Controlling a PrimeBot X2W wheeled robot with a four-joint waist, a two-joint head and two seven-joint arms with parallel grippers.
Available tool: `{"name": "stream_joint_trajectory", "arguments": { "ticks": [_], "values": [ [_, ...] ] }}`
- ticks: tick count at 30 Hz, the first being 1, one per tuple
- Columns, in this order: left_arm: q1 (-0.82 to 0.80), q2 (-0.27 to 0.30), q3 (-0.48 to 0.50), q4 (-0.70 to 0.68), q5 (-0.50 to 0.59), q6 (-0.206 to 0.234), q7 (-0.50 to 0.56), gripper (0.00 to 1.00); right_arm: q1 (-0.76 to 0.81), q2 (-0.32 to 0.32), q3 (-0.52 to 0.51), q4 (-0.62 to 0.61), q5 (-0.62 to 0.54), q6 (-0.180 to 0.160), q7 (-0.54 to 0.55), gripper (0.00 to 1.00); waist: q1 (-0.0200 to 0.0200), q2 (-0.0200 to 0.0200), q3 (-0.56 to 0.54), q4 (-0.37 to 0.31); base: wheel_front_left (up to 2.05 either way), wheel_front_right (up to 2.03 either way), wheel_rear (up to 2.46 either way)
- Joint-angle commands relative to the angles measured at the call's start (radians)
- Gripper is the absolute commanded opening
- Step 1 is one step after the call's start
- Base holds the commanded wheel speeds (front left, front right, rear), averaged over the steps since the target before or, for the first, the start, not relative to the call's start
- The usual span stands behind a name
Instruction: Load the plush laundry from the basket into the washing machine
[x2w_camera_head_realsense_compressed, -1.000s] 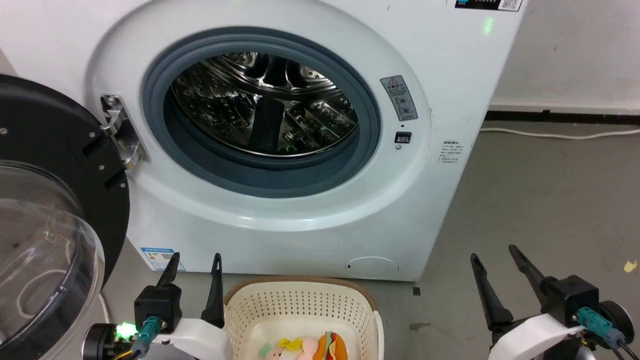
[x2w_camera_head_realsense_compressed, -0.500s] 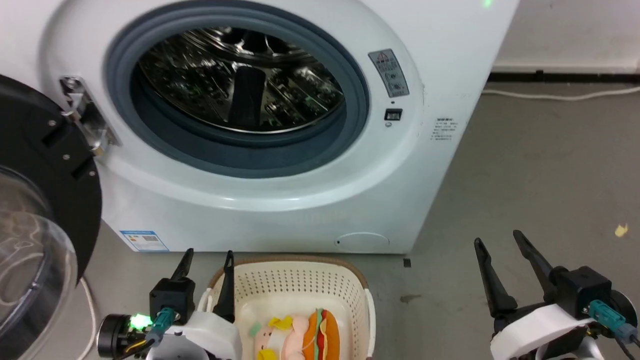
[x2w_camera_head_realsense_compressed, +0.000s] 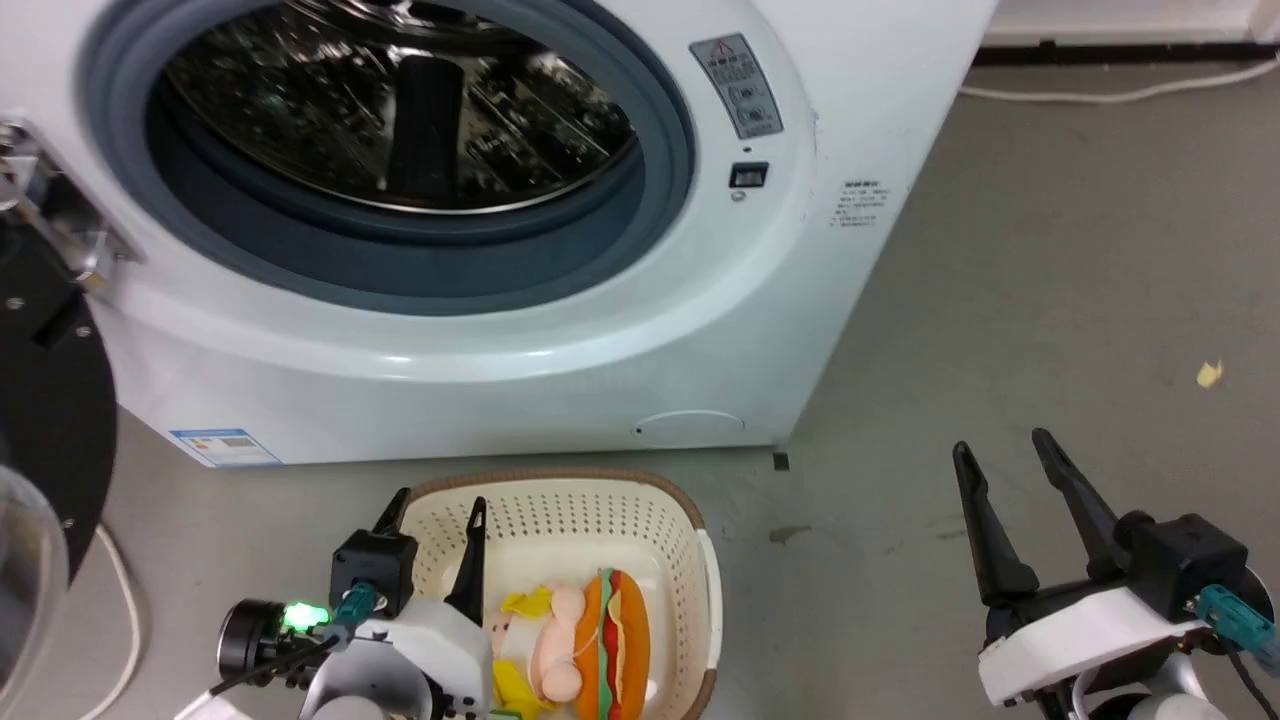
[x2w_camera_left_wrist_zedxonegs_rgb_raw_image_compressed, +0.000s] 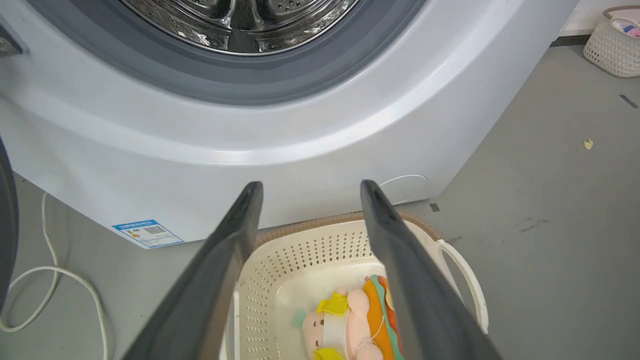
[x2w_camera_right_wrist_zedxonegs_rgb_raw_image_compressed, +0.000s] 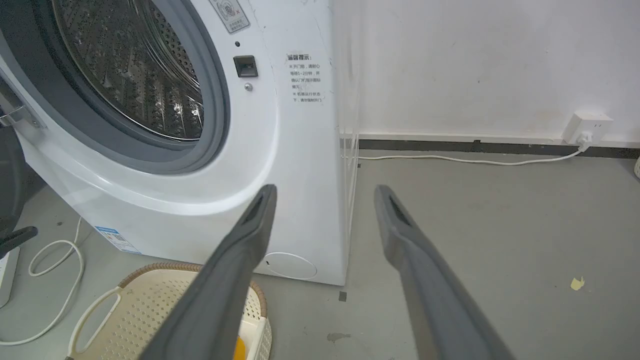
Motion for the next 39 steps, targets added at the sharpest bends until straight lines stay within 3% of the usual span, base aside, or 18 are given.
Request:
{"name": "stream_joint_trajectory", "arguments": {
  "ticks": [1, 23, 39],
  "values": [
    [-0.024, 0.009, -0.008, 0.019, 0.003, -0.004, -0.009, 1.0, -0.017, -0.001, 0.001, -0.008, 0.011, 0.0, -0.01, 1.0, -0.0001, -0.0001, 0.018, -0.013, 0.0, 0.0, 0.0],
    [-0.188, 0.082, -0.097, 0.323, 0.027, -0.021, 0.041, 1.0, -0.071, -0.001, 0.021, -0.045, 0.105, 0.0, -0.056, 1.0, -0.0001, -0.0001, 0.21, -0.115, 0.0, 0.0, 0.0],
    [-0.336, 0.151, -0.187, 0.539, -0.001, -0.062, 0.128, 1.0, -0.096, -0.001, 0.051, -0.076, 0.181, -0.001, -0.089, 1.0, -0.0001, -0.0001, 0.366, -0.196, 0.0, 0.0, 0.0]
  ]
}}
